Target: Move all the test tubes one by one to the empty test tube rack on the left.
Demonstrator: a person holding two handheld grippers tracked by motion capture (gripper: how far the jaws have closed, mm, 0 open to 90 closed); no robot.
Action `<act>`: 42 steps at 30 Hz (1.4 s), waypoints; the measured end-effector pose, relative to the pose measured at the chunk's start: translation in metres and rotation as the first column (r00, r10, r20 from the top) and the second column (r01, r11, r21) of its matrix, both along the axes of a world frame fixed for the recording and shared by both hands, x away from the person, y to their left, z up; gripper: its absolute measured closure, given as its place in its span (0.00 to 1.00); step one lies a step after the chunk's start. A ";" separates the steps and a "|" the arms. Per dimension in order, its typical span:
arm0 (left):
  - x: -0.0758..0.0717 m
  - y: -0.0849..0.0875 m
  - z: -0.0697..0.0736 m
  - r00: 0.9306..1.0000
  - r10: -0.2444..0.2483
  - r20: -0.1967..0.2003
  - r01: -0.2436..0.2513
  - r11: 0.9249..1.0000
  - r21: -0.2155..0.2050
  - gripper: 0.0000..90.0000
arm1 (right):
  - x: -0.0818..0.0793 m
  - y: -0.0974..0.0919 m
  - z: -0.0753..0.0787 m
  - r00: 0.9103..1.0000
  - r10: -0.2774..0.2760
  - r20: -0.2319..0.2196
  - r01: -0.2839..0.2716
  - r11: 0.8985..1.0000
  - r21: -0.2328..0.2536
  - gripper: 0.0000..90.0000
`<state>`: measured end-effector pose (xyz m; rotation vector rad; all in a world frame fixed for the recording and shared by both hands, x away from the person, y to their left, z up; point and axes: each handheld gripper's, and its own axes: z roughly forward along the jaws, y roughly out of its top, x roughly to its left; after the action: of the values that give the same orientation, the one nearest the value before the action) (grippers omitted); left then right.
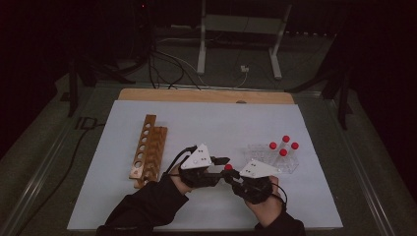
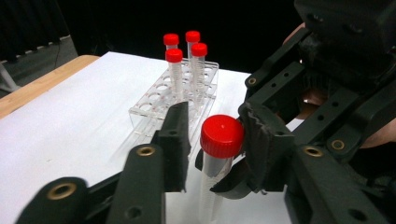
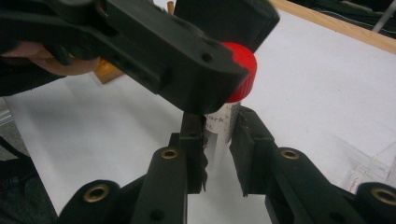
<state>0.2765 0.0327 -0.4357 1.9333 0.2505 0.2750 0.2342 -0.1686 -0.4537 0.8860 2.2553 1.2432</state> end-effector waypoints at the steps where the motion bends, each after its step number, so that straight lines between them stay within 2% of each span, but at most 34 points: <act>1: 0.000 0.000 0.000 1.000 -0.001 -0.003 0.001 1.000 0.004 0.71 | 0.000 0.000 0.000 1.000 0.000 0.000 0.000 1.000 0.000 0.83; 2: 0.001 -0.001 -0.001 1.000 -0.006 -0.005 0.006 1.000 0.006 0.75 | 0.000 0.000 0.000 1.000 -0.001 0.000 0.001 1.000 0.000 0.83; 6: 0.000 -0.002 -0.001 1.000 -0.005 0.004 0.005 1.000 0.003 0.79 | 0.001 -0.001 0.000 1.000 -0.008 -0.001 0.008 1.000 0.002 0.83; 12: 0.001 -0.003 0.000 1.000 -0.011 0.014 0.010 0.999 0.033 0.80 | 0.001 -0.001 -0.001 1.000 -0.012 -0.006 0.012 1.000 0.002 0.83; 15: 0.003 -0.002 0.002 1.000 -0.012 -0.007 0.012 1.000 0.023 0.80 | 0.001 -0.001 -0.001 1.000 -0.011 -0.004 0.011 1.000 0.006 0.83; 17: 0.004 -0.001 0.003 1.000 -0.011 -0.003 0.011 1.000 0.022 0.80 | 0.001 -0.002 -0.001 1.000 -0.009 0.005 0.009 1.000 0.019 0.81; 20: 0.004 0.001 0.006 1.000 0.000 0.008 0.000 1.000 0.020 0.80 | 0.000 -0.001 0.000 1.000 -0.012 0.010 0.012 1.000 0.028 0.68; 23: 0.006 0.005 0.011 1.000 0.013 0.010 -0.013 1.000 0.012 0.80 | -0.001 -0.002 0.000 1.000 -0.021 0.022 0.020 0.999 0.032 0.61; 27: 0.009 0.014 0.019 0.999 0.037 0.020 -0.037 0.999 0.007 0.80 | -0.001 -0.007 0.002 0.999 -0.037 0.032 0.035 0.998 0.060 0.51; 29: 0.010 0.019 0.024 0.998 0.050 0.025 -0.050 0.999 0.002 0.80 | -0.001 -0.010 0.004 0.998 -0.046 0.038 0.043 0.996 0.074 0.44; 30: 0.011 0.022 0.026 0.998 0.057 0.031 -0.057 0.998 0.001 0.80 | -0.002 -0.012 0.005 0.998 -0.055 0.041 0.051 0.995 0.088 0.33; 32: 0.013 0.028 0.030 0.997 0.070 0.031 -0.069 0.998 -0.005 0.80 | -0.002 -0.013 0.006 0.997 -0.061 0.047 0.056 0.994 0.092 0.29; 39: 0.022 0.047 0.038 0.992 0.126 0.031 -0.126 0.992 -0.019 0.80 | -0.004 -0.014 0.011 0.996 -0.062 0.067 0.054 0.991 0.121 0.04; 40: 0.022 0.050 0.039 0.989 0.142 0.039 -0.141 0.990 -0.021 0.80 | -0.002 -0.016 0.011 0.998 -0.046 0.046 0.040 0.990 0.134 0.00; 42: 0.025 0.056 0.041 0.985 0.165 0.040 -0.164 0.986 -0.025 0.80 | -0.001 -0.017 0.011 0.999 -0.034 0.041 0.028 0.990 0.138 0.00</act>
<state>0.3019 0.0891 -0.3945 1.8865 0.3852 0.4200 0.2327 -0.1856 -0.4430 0.9306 2.1346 1.4035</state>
